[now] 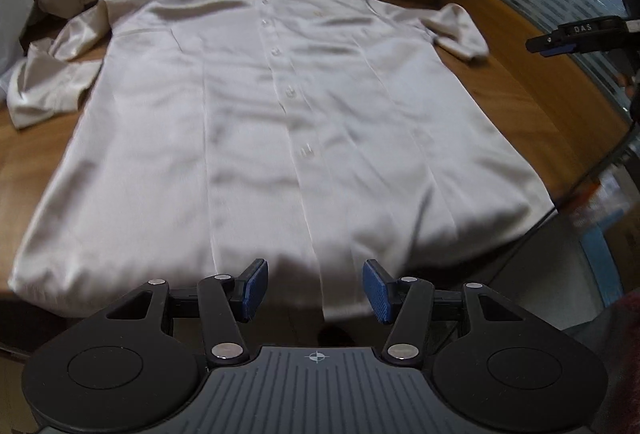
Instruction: Fold clothes
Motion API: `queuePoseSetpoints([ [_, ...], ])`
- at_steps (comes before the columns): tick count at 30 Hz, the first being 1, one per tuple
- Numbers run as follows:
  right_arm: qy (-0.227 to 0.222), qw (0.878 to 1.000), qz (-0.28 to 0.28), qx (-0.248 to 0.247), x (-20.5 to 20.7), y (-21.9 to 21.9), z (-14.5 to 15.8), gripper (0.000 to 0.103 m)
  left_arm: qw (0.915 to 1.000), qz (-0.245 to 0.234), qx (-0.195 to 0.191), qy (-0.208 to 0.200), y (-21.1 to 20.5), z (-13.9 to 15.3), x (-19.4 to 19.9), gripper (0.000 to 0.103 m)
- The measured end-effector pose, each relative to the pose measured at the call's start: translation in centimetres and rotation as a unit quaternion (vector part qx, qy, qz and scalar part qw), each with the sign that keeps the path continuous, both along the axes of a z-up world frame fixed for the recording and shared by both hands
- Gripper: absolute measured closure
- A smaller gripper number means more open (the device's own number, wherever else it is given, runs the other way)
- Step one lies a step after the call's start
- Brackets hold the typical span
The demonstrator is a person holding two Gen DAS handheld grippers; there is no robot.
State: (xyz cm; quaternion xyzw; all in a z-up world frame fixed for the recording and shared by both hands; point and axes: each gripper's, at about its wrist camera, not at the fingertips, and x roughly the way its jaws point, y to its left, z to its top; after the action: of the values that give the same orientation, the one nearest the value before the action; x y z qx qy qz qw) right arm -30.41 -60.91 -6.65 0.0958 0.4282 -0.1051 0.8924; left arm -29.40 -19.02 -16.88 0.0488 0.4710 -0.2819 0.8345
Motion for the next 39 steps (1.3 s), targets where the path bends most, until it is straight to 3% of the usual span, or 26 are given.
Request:
queuePoseSetpoints([
  [6, 0.015, 1.0, -0.012, 0.019, -6.5, 5.6, -1.6, 0.041, 0.9995, -0.028, -0.01, 0.01, 0.1, -2.6, -1.9, 0.047],
  [21, 0.063, 0.998, 0.02, 0.024, -13.0, 11.9, -6.4, 0.041, 0.9986, 0.0, -0.028, 0.045, -2.9, -6.0, 0.9, 0.047],
  [23, 0.066, 0.997, 0.024, 0.024, -13.2, 12.1, -6.8, 0.041, 0.9983, 0.004, -0.029, 0.051, -3.2, -6.2, 1.0, 0.055],
  [24, 0.067, 0.997, 0.027, 0.023, -13.3, 12.1, -7.0, 0.041, 0.9982, 0.005, -0.03, 0.052, -3.2, -6.2, 1.0, 0.068],
  [26, 0.067, 0.997, 0.031, 0.019, -13.4, 12.1, -7.4, 0.041, 0.9981, 0.008, -0.035, 0.051, -3.2, -5.8, 0.8, 0.075],
  [29, 0.071, 0.996, 0.045, -0.003, -13.1, 12.4, -8.1, 0.041, 0.9982, 0.007, -0.038, 0.046, -3.1, -4.9, 0.7, 0.076],
  [31, 0.077, 0.995, 0.055, -0.023, -12.7, 12.7, -8.9, 0.045, 0.9984, 0.004, -0.039, 0.04, -2.9, -4.1, 0.6, 0.076],
  [35, 0.089, 0.991, 0.078, -0.064, -11.7, 13.4, -10.4, 0.061, 0.999, -0.01, -0.033, 0.028, -3.2, -2.5, 0.5, 0.076],
  [39, 0.088, 0.985, 0.107, -0.106, -11.1, 14.3, -10.7, 0.091, 0.9993, -0.021, -0.026, 0.017, -3.8, -1.2, 0.4, 0.076],
])
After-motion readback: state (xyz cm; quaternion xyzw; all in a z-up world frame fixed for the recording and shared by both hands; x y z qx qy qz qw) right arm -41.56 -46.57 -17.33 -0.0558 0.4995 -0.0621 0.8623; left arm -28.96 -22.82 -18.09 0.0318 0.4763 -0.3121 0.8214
